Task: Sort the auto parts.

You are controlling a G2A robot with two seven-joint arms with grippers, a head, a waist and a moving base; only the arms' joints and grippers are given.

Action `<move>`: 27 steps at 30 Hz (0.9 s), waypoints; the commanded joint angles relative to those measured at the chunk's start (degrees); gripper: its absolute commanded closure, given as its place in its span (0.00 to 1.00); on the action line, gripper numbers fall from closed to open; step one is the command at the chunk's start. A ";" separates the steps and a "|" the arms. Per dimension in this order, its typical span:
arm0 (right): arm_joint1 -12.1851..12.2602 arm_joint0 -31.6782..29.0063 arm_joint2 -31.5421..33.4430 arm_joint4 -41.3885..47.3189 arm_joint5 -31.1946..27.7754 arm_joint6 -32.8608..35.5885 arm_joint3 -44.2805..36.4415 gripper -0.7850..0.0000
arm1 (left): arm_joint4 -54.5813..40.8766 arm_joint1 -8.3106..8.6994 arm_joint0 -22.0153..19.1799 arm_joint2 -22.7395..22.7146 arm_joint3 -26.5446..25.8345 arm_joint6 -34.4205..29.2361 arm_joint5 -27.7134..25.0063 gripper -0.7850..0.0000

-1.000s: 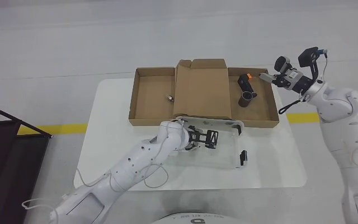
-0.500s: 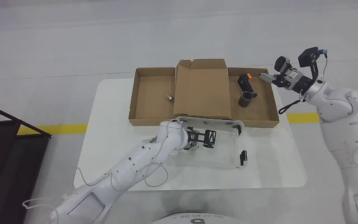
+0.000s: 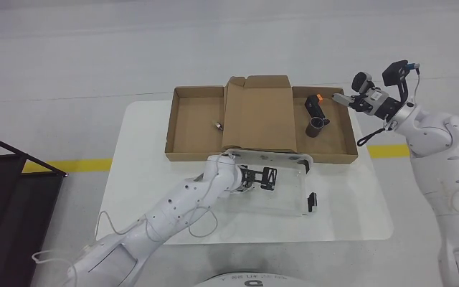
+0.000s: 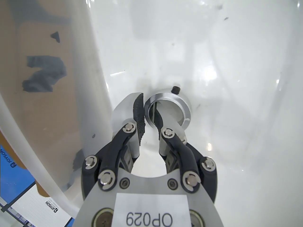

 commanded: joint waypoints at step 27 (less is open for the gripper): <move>0.00 -0.01 0.01 0.00 -0.02 0.00 -0.01 0.00 | 3.88 8.11 14.93 -28.30 -23.34 9.16 4.38 1.00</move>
